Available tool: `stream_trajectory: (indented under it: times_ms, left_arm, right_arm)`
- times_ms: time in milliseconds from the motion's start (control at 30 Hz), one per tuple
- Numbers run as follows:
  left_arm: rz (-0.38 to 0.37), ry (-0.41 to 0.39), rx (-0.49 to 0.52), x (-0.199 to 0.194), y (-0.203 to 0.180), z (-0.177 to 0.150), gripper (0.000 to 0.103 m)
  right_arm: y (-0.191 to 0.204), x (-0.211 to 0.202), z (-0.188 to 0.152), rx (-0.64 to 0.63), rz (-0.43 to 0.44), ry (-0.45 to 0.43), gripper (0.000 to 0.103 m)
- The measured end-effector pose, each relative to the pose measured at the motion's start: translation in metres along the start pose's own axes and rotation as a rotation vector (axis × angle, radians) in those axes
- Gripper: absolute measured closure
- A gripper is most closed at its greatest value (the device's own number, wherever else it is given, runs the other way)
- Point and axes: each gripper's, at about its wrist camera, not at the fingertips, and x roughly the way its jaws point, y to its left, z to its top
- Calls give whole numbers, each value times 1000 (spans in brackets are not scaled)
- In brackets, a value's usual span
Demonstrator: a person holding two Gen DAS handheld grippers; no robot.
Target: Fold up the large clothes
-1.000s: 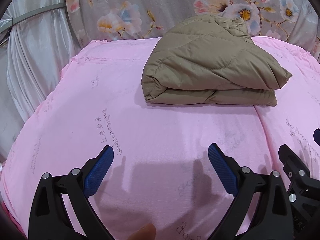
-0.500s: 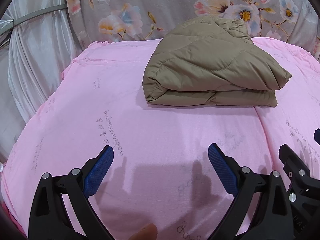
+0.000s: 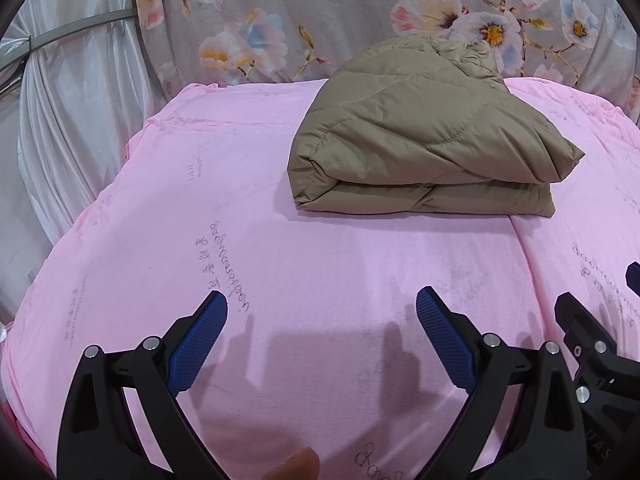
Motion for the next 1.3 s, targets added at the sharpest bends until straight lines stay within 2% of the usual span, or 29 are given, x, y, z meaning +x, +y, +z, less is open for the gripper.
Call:
stream_trajectory:
  times_ms: [1300]
  left_arm:
    - [9,-12,-8,-3,-3,0,10]
  right_arm:
    - [6,-4,-1,6,-13,-25,17]
